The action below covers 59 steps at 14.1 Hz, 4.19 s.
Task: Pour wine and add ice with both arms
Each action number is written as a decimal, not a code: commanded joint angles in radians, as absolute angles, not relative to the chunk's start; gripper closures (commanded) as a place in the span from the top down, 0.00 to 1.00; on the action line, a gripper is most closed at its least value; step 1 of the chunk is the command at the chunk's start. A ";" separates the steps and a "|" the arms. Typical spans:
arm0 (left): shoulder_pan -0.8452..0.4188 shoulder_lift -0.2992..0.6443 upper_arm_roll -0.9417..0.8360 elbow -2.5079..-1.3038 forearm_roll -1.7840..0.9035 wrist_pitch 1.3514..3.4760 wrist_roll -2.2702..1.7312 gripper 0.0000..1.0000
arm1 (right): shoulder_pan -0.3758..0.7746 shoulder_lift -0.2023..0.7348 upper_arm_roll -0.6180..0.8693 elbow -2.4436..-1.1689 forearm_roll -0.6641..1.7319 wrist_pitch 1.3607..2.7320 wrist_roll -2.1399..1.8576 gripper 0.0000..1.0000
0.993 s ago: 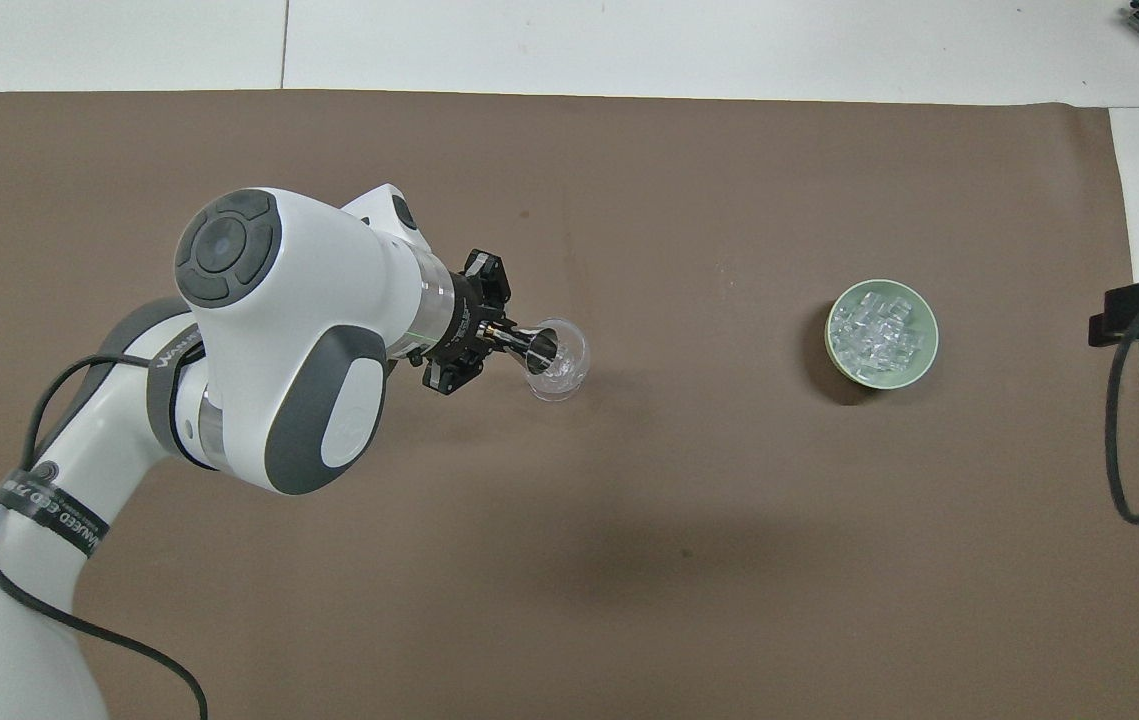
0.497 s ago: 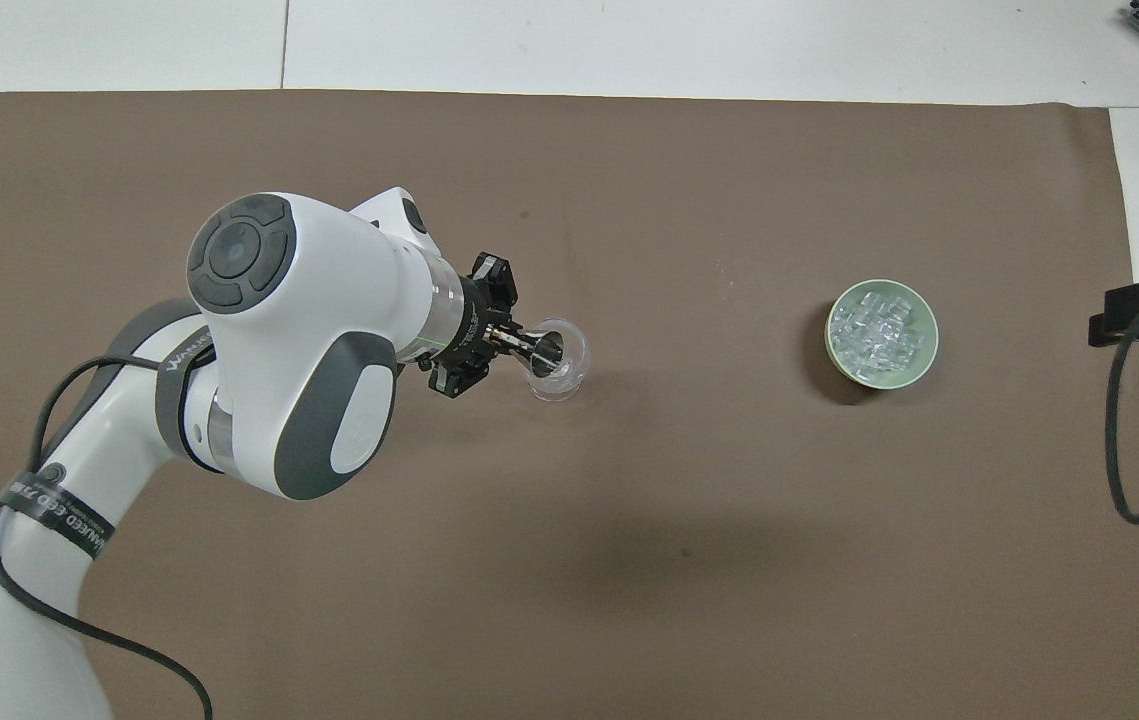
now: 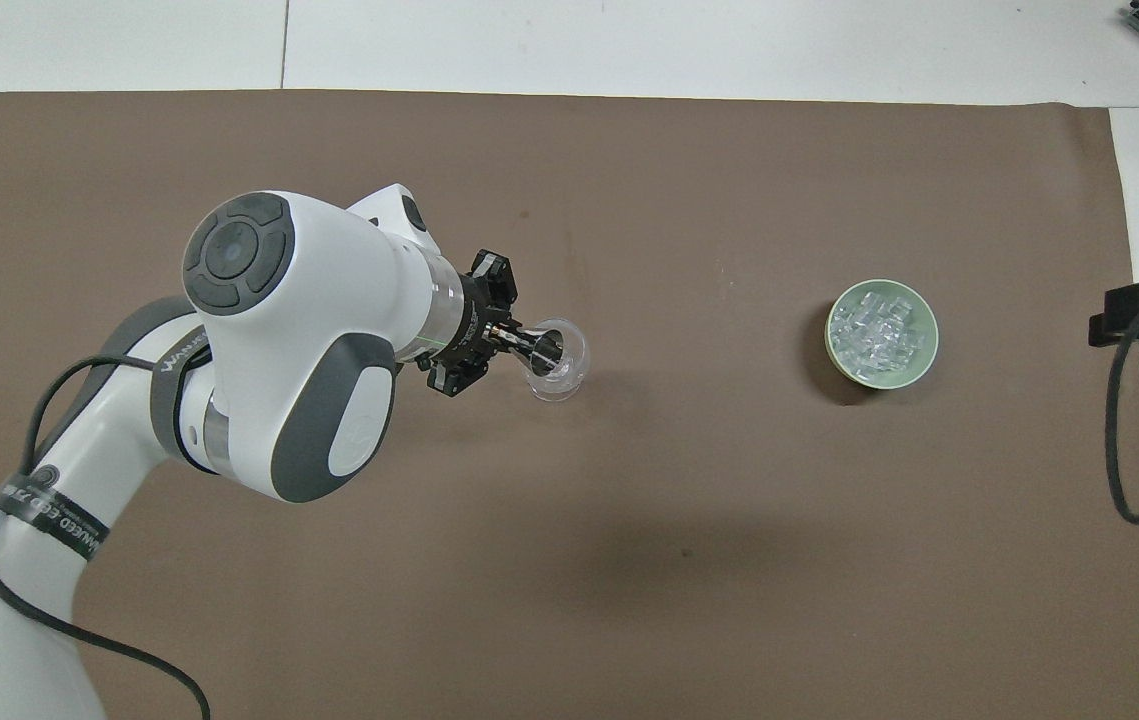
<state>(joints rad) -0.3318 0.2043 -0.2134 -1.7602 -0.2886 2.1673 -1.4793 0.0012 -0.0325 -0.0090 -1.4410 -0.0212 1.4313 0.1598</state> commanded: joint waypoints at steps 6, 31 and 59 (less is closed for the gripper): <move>-0.362 0.170 -0.199 -1.763 -0.160 2.141 -1.572 0.00 | -0.008 -0.057 -0.005 -1.468 -0.009 1.431 0.146 1.00; -0.413 0.170 -0.199 -1.747 -0.006 2.148 -1.718 0.00 | -0.009 -0.057 -0.005 -1.468 -0.009 1.431 0.146 1.00; -0.448 0.172 -0.199 -1.738 0.117 2.135 -1.752 0.00 | -0.008 -0.057 -0.005 -1.468 -0.009 1.431 0.146 1.00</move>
